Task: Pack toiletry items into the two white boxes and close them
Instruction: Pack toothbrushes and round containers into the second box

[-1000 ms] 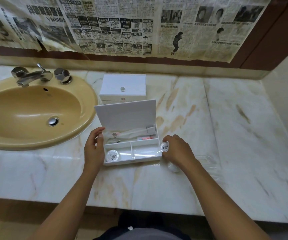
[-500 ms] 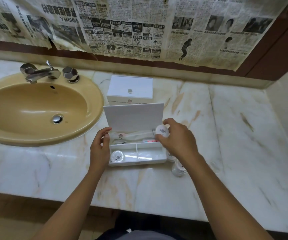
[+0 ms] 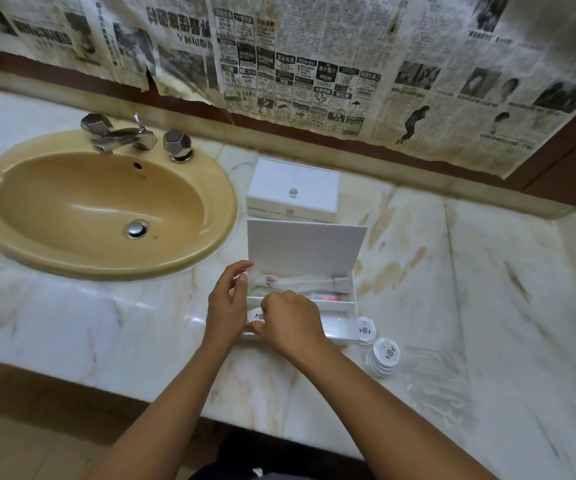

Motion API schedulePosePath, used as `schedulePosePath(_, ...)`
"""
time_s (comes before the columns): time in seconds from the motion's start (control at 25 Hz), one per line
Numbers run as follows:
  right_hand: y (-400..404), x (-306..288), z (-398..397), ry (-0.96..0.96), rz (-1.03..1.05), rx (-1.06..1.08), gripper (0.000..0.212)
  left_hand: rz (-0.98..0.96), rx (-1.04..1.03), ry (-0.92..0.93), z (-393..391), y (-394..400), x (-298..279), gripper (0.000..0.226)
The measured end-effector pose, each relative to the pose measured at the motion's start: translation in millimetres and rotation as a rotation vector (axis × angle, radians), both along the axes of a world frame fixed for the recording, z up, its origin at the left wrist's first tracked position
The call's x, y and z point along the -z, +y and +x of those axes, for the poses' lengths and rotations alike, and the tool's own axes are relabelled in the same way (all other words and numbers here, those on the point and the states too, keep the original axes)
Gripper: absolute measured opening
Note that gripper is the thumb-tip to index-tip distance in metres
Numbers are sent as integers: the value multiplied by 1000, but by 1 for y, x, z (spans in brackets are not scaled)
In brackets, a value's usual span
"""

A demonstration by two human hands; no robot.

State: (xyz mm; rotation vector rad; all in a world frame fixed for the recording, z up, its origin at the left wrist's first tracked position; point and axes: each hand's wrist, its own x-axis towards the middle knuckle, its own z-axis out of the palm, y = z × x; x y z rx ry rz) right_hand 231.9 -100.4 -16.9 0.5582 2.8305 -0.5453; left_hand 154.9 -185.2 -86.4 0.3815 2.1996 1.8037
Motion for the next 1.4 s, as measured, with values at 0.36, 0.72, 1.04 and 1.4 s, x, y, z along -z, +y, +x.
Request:
schedulePosePath(0.36,2,1,1,37,0,24,31,3,11,-1,0,-1,0,29)
schedulePosePath(0.72,15,-3,8,91,-58,106,27,3,11,5,1,1,-2,30)
schedulePosePath(1.04,87,-15,34,272,-67,449,19,-38,2,1,1,0,0,29)
schedulePosePath(1.4,129,13,74,55,-78,568,27,-39,-8,18,0,1,1,31)
